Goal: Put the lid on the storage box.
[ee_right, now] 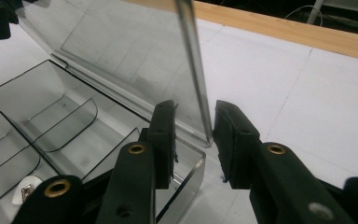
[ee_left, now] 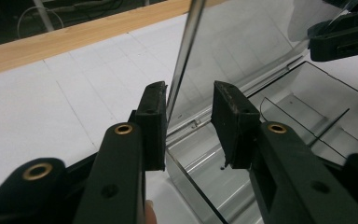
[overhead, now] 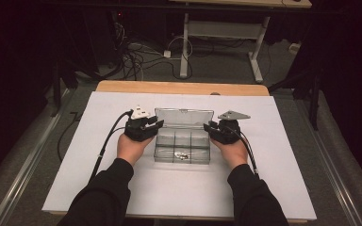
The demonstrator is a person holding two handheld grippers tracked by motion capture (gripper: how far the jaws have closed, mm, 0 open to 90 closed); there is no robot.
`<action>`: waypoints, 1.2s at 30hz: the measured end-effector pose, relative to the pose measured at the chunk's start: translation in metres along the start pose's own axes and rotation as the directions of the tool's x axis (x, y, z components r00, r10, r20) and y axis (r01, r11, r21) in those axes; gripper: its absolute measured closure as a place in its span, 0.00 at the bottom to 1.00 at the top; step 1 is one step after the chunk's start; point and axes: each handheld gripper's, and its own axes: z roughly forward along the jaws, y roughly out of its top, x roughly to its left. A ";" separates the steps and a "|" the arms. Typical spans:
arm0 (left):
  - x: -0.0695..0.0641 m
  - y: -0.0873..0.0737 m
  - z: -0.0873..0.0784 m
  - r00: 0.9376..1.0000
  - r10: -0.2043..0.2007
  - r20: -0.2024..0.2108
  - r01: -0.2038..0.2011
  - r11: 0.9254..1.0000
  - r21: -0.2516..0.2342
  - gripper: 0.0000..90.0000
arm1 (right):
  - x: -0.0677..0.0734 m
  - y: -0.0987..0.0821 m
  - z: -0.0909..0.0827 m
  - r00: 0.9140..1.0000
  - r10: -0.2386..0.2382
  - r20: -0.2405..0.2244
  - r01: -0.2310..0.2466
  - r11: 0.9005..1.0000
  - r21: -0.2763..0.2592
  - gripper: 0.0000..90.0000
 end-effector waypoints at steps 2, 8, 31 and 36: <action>-0.001 0.000 -0.001 1.000 -0.002 0.003 0.002 1.000 0.001 0.71 | 0.000 -0.002 -0.001 1.000 0.003 -0.007 -0.003 1.000 0.002 0.75; -0.004 -0.003 -0.007 1.000 0.000 0.010 0.000 1.000 -0.003 0.71 | 0.002 -0.010 -0.012 1.000 0.017 0.013 -0.017 1.000 0.009 0.63; -0.021 -0.028 -0.024 0.999 0.035 0.002 -0.035 0.999 0.013 0.71 | 0.047 -0.051 -0.072 0.993 -0.077 -0.091 0.068 0.993 -0.099 1.00; -0.025 -0.034 -0.026 0.999 0.034 0.007 -0.034 0.999 0.011 0.71 | 0.052 -0.051 -0.074 0.992 -0.099 -0.081 0.090 0.990 -0.105 1.00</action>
